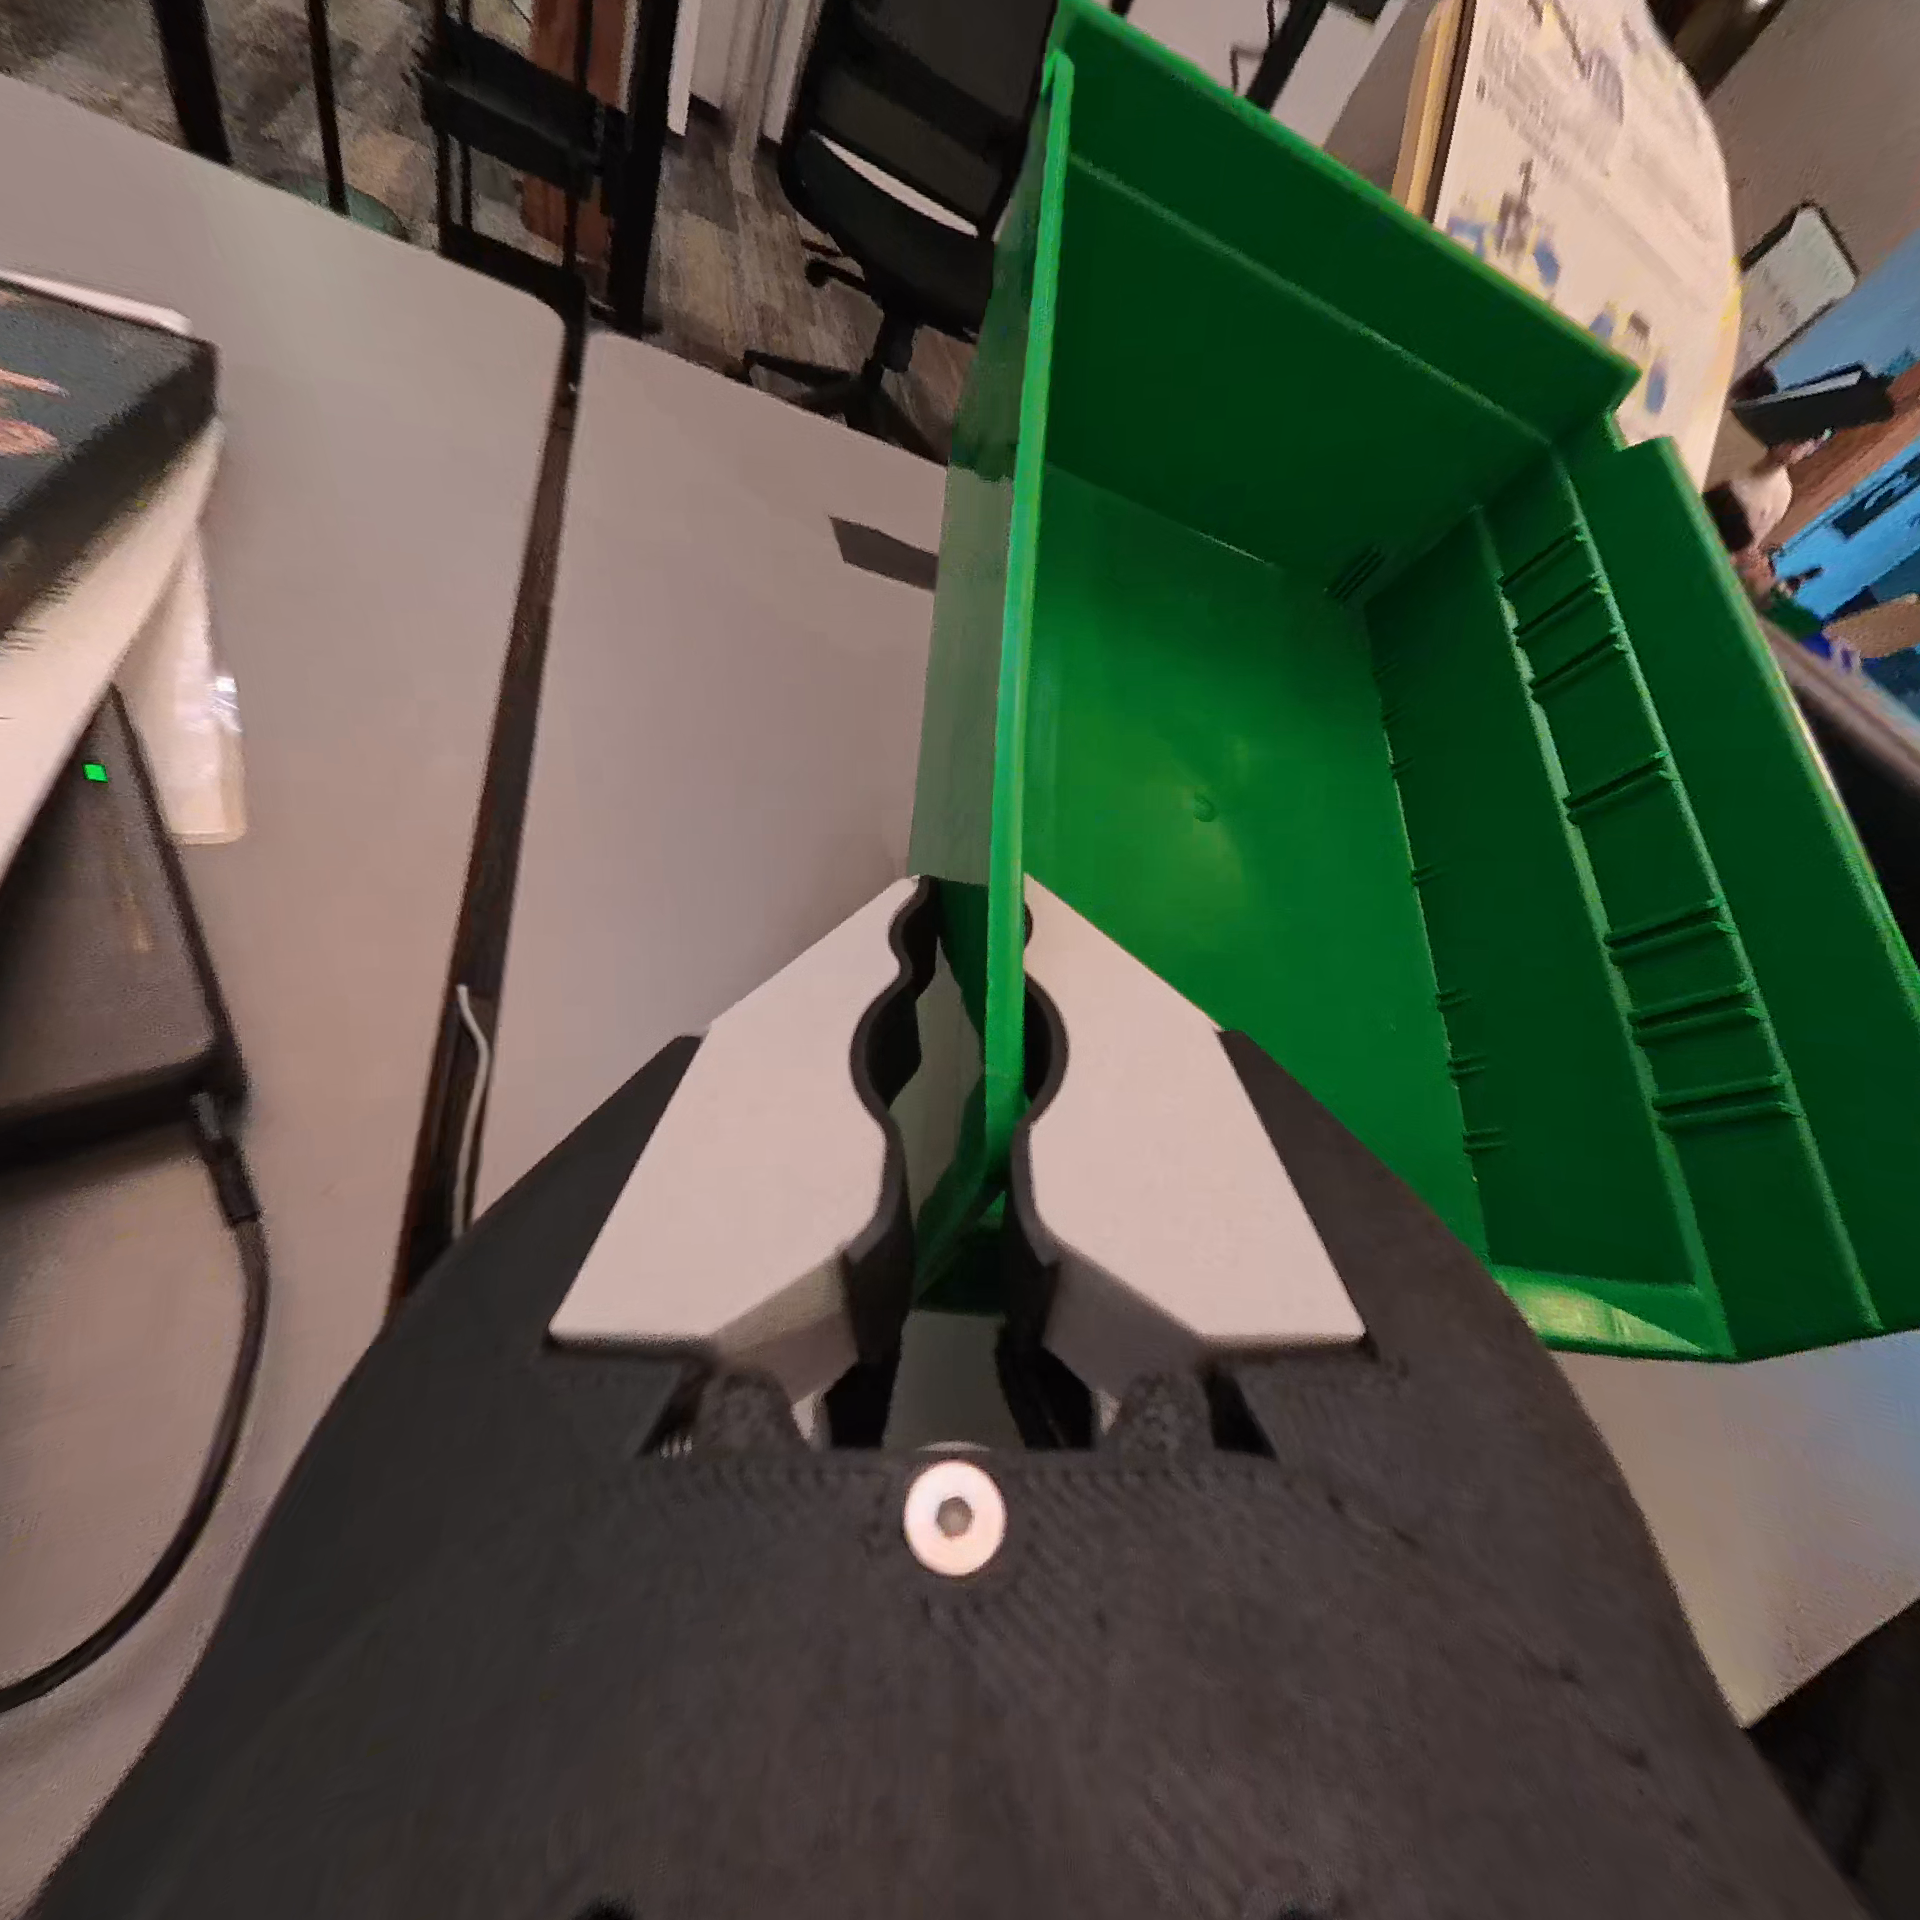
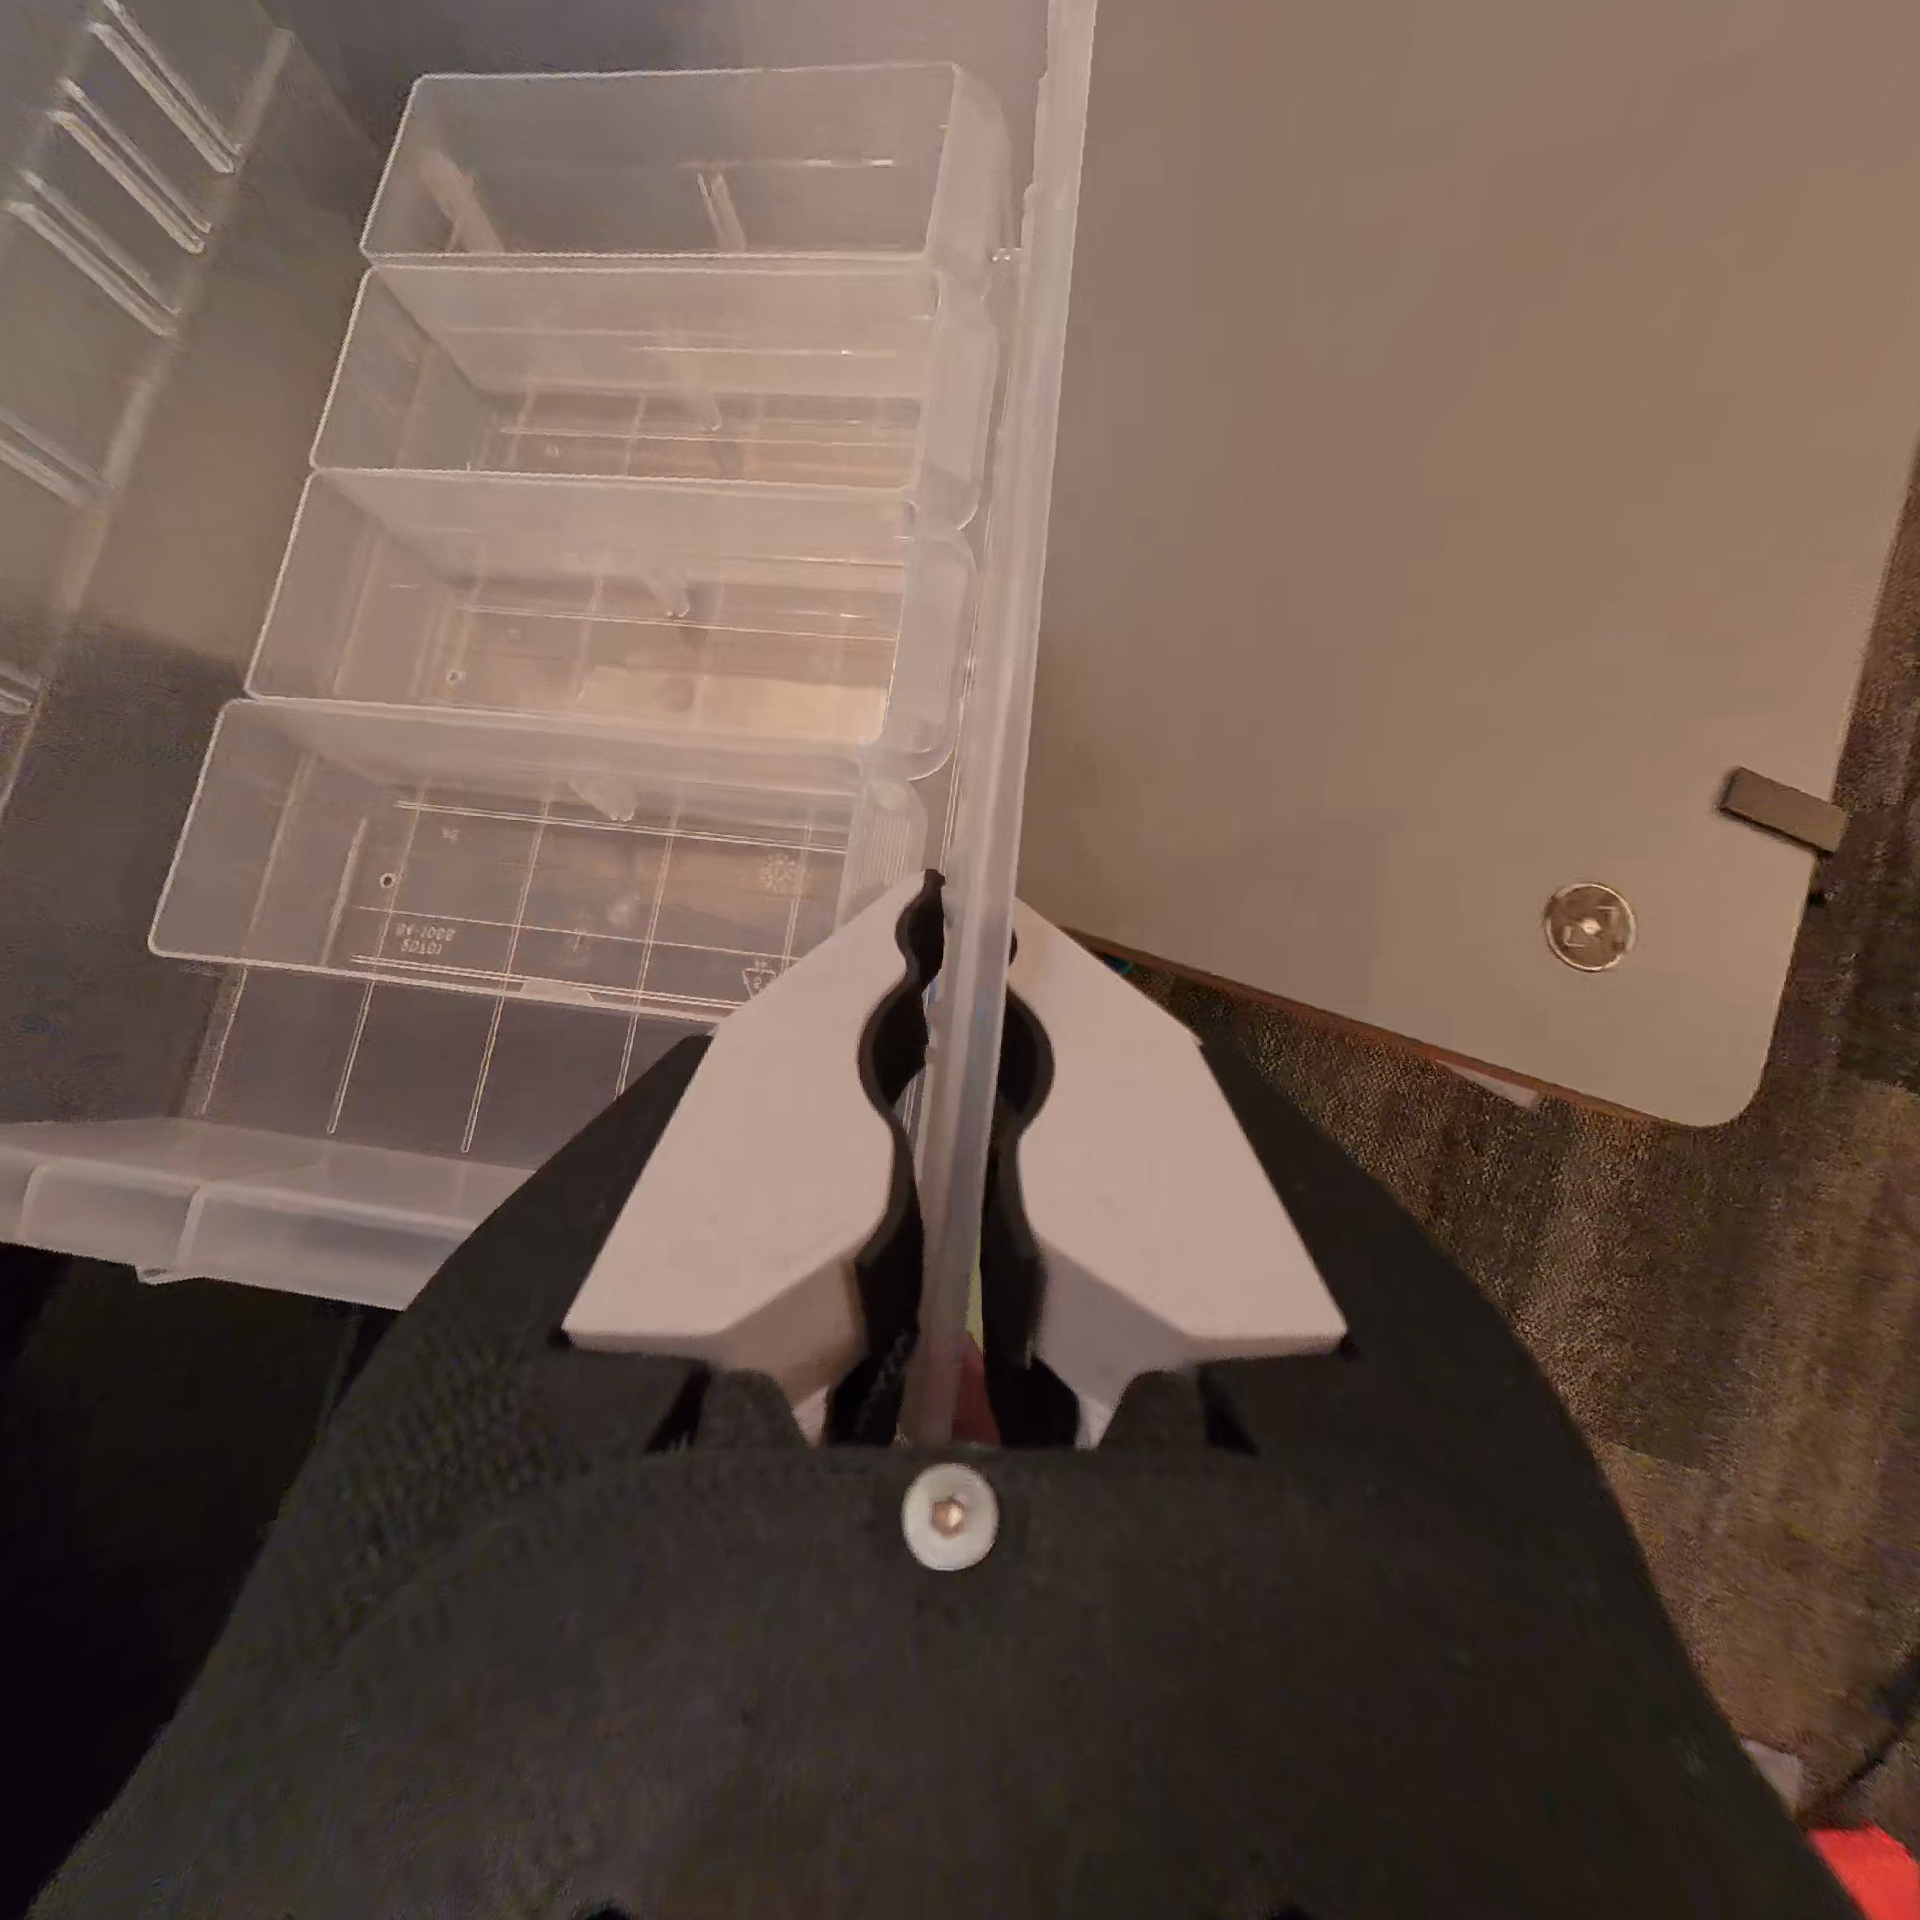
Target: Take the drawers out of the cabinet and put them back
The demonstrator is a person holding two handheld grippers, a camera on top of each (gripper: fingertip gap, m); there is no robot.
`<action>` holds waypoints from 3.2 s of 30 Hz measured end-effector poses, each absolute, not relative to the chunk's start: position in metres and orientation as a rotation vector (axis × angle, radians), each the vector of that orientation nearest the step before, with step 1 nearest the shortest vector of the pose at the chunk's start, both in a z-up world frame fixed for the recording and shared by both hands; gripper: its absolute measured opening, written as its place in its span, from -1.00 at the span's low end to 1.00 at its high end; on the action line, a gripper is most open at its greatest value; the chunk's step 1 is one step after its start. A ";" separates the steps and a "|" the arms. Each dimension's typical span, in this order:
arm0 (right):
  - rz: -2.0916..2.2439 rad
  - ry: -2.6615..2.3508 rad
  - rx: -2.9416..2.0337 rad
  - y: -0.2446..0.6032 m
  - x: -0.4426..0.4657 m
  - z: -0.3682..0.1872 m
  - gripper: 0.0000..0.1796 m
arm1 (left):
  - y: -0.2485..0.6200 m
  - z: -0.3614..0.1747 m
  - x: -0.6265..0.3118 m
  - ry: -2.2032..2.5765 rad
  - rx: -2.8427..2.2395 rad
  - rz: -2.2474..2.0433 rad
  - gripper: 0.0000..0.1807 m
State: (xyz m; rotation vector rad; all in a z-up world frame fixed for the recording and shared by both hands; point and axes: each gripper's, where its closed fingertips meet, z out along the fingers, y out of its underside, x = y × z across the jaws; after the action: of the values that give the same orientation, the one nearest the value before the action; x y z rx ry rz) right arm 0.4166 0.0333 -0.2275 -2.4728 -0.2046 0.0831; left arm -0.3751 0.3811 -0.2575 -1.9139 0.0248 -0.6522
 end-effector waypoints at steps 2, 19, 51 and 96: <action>0.119 -0.288 -2.480 0.027 0.396 -0.221 -0.98 | 0.378 -0.246 -0.389 -0.008 -1.881 -0.640 -0.92; 0.582 -0.997 -2.338 0.136 0.123 -0.272 -0.97 | 0.353 -0.189 -0.463 -0.185 -1.704 -0.598 -0.91; 0.524 -1.467 -1.680 0.178 -0.074 -0.264 -0.77 | 0.282 -0.189 -0.519 -0.266 -1.683 -0.546 -0.91; 0.790 -1.078 -1.480 0.218 -0.178 -0.147 0.00 | 0.285 -0.091 -0.425 -0.073 -1.540 -0.509 -0.91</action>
State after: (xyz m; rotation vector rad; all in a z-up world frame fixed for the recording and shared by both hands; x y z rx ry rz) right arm -0.1783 0.2179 -0.1466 -1.4801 -1.0778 0.7905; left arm -0.4249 0.2852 -0.0910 -1.5401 -0.0731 -0.5086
